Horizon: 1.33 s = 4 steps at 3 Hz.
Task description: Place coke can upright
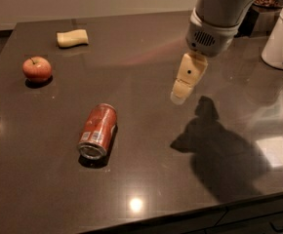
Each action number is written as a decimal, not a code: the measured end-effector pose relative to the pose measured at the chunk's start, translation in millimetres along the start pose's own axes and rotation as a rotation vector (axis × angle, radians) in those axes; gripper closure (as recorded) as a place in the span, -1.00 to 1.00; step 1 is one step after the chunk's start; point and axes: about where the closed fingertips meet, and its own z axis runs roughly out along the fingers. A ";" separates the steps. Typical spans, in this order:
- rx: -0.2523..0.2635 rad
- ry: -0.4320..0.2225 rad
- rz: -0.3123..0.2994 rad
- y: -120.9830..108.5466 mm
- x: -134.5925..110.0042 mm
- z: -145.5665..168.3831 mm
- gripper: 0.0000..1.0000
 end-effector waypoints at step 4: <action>0.006 -0.011 0.307 54.4 -104.0 38.9 -1.00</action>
Offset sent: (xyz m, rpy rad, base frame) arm 0.0115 0.1135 -0.0344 0.0755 0.0315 -0.2840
